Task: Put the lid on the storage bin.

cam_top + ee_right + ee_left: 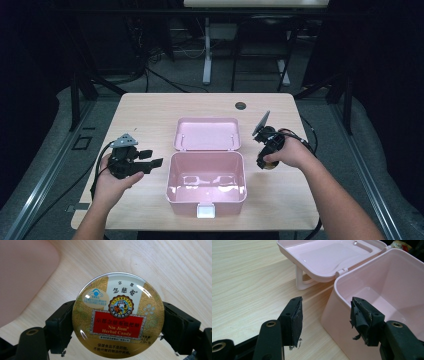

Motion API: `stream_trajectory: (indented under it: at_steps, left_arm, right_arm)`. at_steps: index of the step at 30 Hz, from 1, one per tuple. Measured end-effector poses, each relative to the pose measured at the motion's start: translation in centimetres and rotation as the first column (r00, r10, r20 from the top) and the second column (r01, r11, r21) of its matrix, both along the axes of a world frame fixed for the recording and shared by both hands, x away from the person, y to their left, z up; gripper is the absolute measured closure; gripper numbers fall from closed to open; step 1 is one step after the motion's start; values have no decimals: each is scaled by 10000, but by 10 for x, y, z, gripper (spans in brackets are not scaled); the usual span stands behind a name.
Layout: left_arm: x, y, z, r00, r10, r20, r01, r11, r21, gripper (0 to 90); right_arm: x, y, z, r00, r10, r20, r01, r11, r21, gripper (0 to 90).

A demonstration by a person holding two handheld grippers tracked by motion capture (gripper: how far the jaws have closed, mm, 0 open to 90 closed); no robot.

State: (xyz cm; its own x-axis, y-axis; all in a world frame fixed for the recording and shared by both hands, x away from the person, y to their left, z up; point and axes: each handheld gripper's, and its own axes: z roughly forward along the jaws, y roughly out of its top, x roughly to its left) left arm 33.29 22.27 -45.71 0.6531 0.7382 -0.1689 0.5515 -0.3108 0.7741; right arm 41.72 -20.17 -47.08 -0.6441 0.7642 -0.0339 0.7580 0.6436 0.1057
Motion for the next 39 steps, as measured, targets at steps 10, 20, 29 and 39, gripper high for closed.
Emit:
stream_trajectory:
  at_steps: [10, 20, 29, 39]
  left_arm:
    - [-2, -12, -3, 9989, -406, -231, 402, 9991, -142, 446]
    - [-5, -30, -8, 9962, -809, -317, 805, 9966, -158, 538]
    - [-3, -35, -13, 9961, -826, -314, 831, 9964, 154, 670]
    - [-3, -35, -13, 9971, -754, -90, 755, 9971, 100, 727]
  right_arm:
    - [-4, 12, 18, 9989, 408, 218, -407, 9992, -49, 198]
    - [-8, 18, 30, 9959, 789, 448, -783, 9968, -163, 198]
    - [-13, 21, 34, 9945, 909, 519, -902, 9958, -158, 198]
    - [-17, 22, 41, 9928, 1034, 597, -1028, 9946, -135, 198]
